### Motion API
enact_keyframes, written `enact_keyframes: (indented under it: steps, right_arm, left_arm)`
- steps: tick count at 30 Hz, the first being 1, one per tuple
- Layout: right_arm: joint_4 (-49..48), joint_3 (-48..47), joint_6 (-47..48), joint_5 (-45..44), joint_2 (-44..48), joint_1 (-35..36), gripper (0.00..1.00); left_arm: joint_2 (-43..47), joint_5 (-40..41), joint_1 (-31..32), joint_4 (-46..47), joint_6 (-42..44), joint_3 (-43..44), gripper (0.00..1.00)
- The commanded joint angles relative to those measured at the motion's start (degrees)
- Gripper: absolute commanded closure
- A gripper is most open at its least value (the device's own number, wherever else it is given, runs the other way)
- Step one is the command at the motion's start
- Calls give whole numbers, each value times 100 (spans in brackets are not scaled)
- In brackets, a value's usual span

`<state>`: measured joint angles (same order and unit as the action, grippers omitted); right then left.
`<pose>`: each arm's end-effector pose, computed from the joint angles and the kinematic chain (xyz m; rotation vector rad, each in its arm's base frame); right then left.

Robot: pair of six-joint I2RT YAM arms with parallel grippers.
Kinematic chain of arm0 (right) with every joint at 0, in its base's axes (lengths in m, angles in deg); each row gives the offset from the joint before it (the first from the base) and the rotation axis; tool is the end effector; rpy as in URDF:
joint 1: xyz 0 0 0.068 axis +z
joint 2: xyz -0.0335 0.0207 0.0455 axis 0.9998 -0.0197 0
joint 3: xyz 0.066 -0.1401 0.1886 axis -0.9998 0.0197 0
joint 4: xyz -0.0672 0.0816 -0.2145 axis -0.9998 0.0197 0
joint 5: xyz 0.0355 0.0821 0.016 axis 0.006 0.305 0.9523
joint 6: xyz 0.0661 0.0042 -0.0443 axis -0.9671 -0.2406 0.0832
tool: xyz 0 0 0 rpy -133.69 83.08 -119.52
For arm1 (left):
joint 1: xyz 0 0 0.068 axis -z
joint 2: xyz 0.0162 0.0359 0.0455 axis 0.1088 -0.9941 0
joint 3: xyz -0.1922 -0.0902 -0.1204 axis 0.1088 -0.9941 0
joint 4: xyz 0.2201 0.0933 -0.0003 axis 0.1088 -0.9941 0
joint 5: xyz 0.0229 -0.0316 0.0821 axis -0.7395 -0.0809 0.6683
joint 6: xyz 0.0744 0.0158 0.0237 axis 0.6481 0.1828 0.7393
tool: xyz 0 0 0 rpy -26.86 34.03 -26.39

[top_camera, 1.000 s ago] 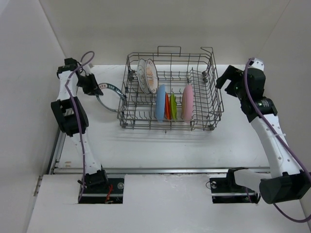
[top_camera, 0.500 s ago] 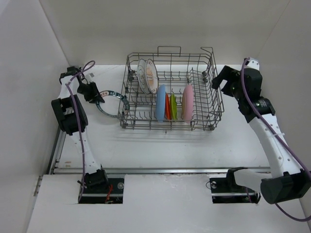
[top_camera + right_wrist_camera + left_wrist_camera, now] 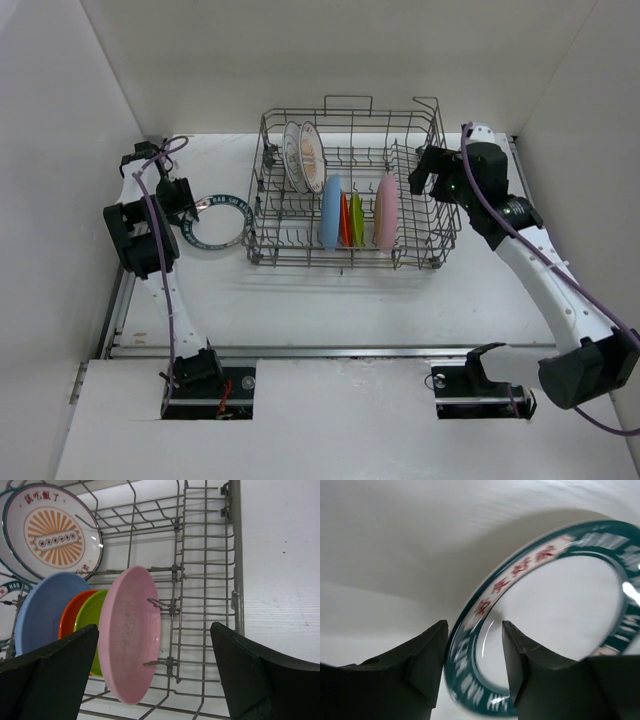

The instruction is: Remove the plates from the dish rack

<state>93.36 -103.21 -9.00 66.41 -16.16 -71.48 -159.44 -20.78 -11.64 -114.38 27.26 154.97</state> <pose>0.2768 0.0771 0.3445 0.1529 1.9935 0.2989 0.4242 0.1190 0.1460 -0.3580 2.7366 -0.2692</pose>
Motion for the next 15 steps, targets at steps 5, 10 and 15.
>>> enact_keyframes:
  steps: [5,10,15]
  right_arm:
    - [-97,-147,196,205,-270,142,1]
    - [-97,-209,196,206,-271,195,1]
    - [-97,-209,196,206,-218,195,1]
  left_arm:
    - [-8,789,-74,8,219,-119,51]
    - [553,614,-74,59,61,83,46]
    - [1712,148,241,446,-159,538,23]
